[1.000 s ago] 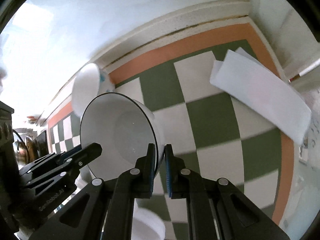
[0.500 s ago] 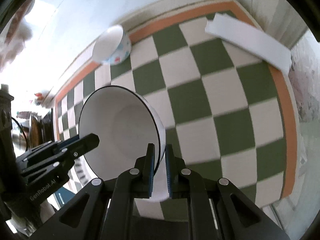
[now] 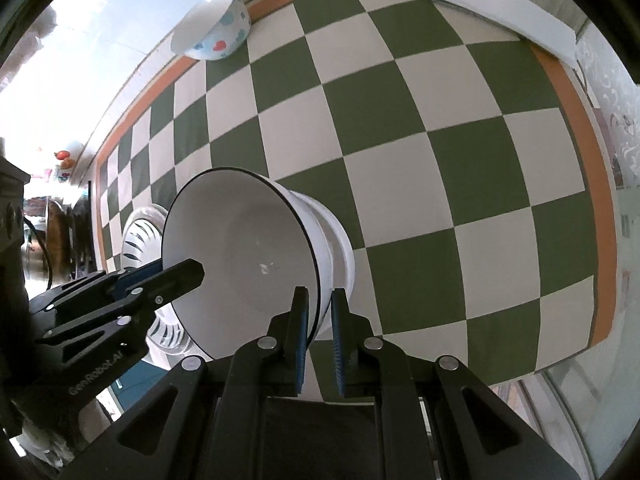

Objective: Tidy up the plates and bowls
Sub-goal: 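Open both tools and release the nested bowls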

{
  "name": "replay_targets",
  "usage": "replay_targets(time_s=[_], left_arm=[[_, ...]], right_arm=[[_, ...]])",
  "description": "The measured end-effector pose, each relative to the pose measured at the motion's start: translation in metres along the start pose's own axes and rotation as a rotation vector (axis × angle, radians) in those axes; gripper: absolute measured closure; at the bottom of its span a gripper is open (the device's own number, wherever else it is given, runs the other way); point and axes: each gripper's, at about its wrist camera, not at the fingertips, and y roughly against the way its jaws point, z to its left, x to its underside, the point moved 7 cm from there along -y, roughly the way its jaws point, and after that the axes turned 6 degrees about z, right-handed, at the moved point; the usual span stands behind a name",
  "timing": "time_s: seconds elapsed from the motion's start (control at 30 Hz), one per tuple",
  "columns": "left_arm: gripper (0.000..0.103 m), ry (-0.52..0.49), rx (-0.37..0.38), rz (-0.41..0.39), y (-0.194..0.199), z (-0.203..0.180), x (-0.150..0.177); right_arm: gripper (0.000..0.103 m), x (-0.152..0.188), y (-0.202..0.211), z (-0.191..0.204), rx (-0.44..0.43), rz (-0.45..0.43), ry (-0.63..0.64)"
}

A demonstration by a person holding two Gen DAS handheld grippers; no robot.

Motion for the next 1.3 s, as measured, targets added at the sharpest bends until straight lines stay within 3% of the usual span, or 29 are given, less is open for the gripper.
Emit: replay_targets(time_s=[0.33,0.9,1.13,1.3], left_arm=[[0.088,-0.016,-0.050,0.042,-0.019,0.000,0.000],[0.088,-0.009,-0.067,0.068,-0.036,0.000,-0.002],[0.088,-0.002,-0.046,0.065,-0.034,0.004,0.000],[0.088,0.022,-0.021,0.028,-0.012,0.014,0.000]], right_arm=[[0.090,-0.001,-0.016,-0.002,0.027,0.043,0.008],[0.089,-0.006,-0.029,0.003,0.063,0.101,0.028],[0.089,-0.008,-0.029,0.004,0.048,0.112,0.033],[0.089,-0.010,-0.012,0.004,0.009,0.089,0.028]])
